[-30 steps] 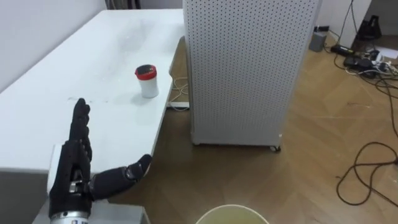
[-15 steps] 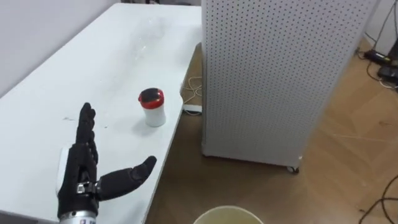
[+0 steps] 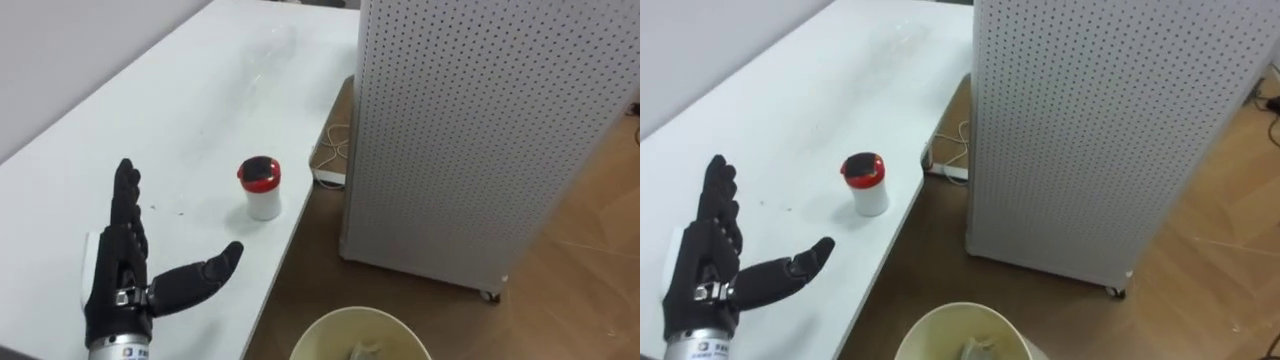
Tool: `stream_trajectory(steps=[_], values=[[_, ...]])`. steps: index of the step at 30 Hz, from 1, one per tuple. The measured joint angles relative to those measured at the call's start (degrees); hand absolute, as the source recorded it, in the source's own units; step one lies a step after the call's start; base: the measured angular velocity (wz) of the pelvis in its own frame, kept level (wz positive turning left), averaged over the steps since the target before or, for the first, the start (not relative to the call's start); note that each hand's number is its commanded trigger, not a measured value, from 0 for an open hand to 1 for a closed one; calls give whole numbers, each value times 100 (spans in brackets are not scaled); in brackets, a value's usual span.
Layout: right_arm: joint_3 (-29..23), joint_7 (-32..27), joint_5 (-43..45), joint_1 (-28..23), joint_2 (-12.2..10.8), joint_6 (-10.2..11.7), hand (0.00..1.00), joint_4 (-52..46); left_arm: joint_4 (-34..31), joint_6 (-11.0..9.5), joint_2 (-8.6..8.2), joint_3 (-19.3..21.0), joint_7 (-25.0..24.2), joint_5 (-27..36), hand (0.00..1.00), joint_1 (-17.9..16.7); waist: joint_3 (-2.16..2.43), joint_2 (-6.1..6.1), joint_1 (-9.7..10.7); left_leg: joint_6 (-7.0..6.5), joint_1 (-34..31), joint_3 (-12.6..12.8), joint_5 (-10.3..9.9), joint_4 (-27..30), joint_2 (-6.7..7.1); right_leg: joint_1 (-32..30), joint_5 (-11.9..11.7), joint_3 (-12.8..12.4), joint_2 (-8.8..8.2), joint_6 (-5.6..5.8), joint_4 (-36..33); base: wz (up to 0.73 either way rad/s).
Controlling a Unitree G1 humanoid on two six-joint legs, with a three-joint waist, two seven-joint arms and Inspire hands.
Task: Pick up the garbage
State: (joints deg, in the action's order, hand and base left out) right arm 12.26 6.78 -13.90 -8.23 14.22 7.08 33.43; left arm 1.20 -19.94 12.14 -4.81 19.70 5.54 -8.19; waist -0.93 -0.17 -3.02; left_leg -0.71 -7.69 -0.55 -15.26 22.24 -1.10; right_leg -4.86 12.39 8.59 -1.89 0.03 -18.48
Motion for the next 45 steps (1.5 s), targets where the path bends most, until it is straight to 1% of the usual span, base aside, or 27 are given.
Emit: stream_trajectory(steps=[2,7,8,10,12,13,16,19,20,22,25,28,30,35,39,41,43,45], values=[[0,-13,1,-20,3,0,100,0,1,0,-1,-20,6,5,0,0,0,-2,27,10,6,15,9,-66,7,6,-14,8,6,-23,38,-3],[1,27,3,-25,9,0,100,0,44,-1,8,-67,106,-10,0,-2,5,-6,-12,32,38,36,56,-192,11,-1,-46,-14,20,-60,120,-4],[1,30,3,-26,20,0,100,0,113,-1,16,-67,122,-10,0,-2,19,-1,-14,37,43,37,87,-244,12,8,-74,-19,28,-65,184,-4],[1,35,37,-32,24,0,100,4,261,-1,19,-67,127,-10,0,-2,22,-13,-25,44,66,39,139,-293,18,3,-90,-33,25,-69,216,-2],[1,52,133,-63,23,0,100,6,578,4,14,-66,114,-7,0,-2,24,-18,-36,48,112,62,143,-338,9,27,-90,-48,32,-69,238,-2],[1,57,142,-75,23,0,100,6,624,6,9,-67,109,-8,0,-4,22,-25,-37,50,128,62,144,-365,8,38,-90,-48,33,-69,257,0],[4,101,179,-97,23,-1,100,27,720,7,5,-97,88,-5,0,-4,21,-68,-32,52,196,61,146,-433,8,83,-91,-51,33,-70,290,-1],[33,161,184,-94,23,-1,100,46,857,6,7,-120,69,-1,0,34,2,-129,-23,53,258,77,146,-478,7,151,-92,-53,32,-68,341,-1],[55,186,184,-94,23,-1,100,53,964,6,7,-149,62,-2,0,78,-14,-155,-1,53,277,80,146,-484,5,186,-98,-50,33,-66,390,0],[60,220,184,-90,23,-1,100,85,1093,10,3,-239,57,-2,0,178,-20,-180,-2,53,272,89,146,-483,-3,181,-107,-47,31,-64,398,0],[61,220,184,-83,22,-6,100,88,1136,14,0,-276,44,5,0,291,-22,-180,0,52,266,160,146,-484,-8,168,-139,-73,33,-57,440,-9],[64,215,214,-83,15,-27,100,88,1237,17,-2,-282,48,61,0,481,-23,-174,22,52,270,197,147,-497,-17,173,-178,-83,42,-55,486,-7],[65,215,322,-75,-5,-57,100,86,1420,128,-1,-282,51,62,0,633,-21,-160,74,51,270,211,147,-497,-15,169,-181,-99,47,-52,486,-2],[118,217,315,-75,-14,-94,100,78,1718,287,2,-414,89,305,0,820,-21,-106,193,51,266,229,146,-495,-13,158,-188,-169,52,-45,486,-2],[144,220,312,-72,-20,-94,100,78,1835,343,11,-437,110,322,0,990,-19,-32,245,51,282,296,146,-495,-24,148,-199,-262,70,-40,486,-9],[161,260,323,-83,-20,-94,100,79,1840,343,12,-425,146,350,0,1067,-12,35,275,51,304,354,146,-507,-27,140,-205,-327,77,-37,485,-13],[166,298,323,-86,-21,-94,100,79,1840,343,13,-425,154,350,0,1134,-7,72,284,49,348,386,147,-567,-30,131,-212,-379,88,-36,483,-16],[165,382,323,-85,-20,-94,100,78,1839,343,27,-425,183,350,0,1227,-1,81,288,43,349,446,151,-596,-40,82,-218,-392,92,-41,464,-15]])
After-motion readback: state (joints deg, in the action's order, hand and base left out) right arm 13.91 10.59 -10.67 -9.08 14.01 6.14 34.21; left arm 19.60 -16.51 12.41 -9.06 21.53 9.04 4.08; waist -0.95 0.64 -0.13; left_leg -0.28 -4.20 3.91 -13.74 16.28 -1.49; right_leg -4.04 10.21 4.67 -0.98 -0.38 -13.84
